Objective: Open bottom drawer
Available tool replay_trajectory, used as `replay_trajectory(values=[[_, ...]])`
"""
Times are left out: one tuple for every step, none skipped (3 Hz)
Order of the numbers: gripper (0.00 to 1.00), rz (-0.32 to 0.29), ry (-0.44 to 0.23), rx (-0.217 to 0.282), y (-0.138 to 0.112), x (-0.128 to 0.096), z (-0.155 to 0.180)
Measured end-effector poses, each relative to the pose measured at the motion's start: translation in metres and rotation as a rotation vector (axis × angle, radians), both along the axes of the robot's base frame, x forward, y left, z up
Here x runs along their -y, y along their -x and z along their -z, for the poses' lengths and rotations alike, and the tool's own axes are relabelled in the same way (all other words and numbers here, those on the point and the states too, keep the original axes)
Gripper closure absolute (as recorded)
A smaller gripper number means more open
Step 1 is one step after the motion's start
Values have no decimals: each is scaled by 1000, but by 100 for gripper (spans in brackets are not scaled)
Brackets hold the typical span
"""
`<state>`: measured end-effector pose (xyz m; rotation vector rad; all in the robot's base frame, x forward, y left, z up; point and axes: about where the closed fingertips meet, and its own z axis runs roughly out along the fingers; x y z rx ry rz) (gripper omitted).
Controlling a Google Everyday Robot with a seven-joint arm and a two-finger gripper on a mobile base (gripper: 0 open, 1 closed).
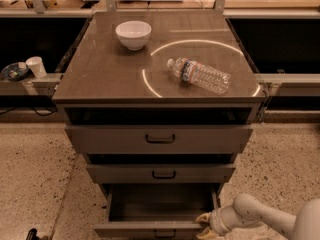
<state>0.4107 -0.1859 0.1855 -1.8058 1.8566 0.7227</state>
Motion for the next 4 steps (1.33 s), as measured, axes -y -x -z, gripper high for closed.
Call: replay_trajectory(values=[[53,-16,-34,-46,24,1,2],[34,-20,-38,-51,27,1,2],[5,-20,-38,-52,27,1,2],[0,-20,-38,-52,27,1,2]])
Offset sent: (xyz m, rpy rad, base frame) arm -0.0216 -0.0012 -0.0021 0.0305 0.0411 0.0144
